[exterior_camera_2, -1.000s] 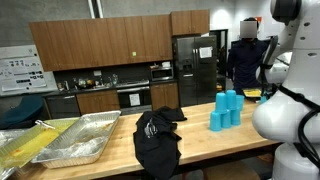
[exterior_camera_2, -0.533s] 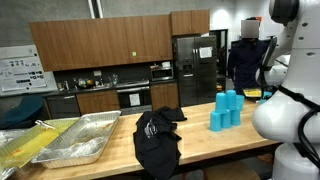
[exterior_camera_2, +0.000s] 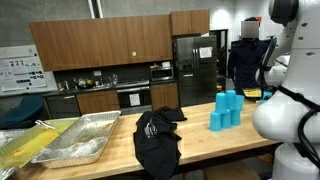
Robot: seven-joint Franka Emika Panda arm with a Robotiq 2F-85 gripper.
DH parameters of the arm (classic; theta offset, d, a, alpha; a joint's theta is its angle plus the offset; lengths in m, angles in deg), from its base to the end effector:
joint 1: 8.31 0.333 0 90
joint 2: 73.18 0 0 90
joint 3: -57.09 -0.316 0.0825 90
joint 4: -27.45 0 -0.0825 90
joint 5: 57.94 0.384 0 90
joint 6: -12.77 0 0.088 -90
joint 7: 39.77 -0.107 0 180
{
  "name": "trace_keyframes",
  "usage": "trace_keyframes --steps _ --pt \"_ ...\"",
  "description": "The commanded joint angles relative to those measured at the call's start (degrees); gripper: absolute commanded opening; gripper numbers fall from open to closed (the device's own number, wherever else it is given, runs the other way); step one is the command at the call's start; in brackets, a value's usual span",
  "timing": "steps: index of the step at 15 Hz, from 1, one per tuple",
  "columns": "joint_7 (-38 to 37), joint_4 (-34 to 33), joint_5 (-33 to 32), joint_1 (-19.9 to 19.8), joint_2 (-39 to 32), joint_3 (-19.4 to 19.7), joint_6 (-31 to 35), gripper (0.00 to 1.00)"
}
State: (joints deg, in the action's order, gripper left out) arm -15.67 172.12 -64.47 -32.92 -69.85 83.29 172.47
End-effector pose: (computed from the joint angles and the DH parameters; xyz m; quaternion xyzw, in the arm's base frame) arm 0.3110 -0.3726 0.3282 0.9707 -0.1811 0.1154 0.1075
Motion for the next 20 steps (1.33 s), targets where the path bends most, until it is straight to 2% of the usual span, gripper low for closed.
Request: trace_keyframes --steps 1,6,7,8,9,20 --pt "-0.28 0.01 -0.28 -0.04 0.08 -0.05 -0.10 0.61" --pt "-0.26 0.01 -0.28 -0.04 0.09 -0.05 -0.10 0.61" --pt "-1.00 -0.14 -1.50 -0.25 -0.11 -0.12 0.03 0.36" --pt "-1.26 -0.14 -2.21 -0.32 -0.12 -0.17 0.31 0.36" --pt "-0.45 -0.02 -0.90 -0.06 0.06 -0.08 -0.09 0.61" --pt "-0.67 -0.03 -1.43 -0.07 0.06 -0.11 -0.09 0.61"
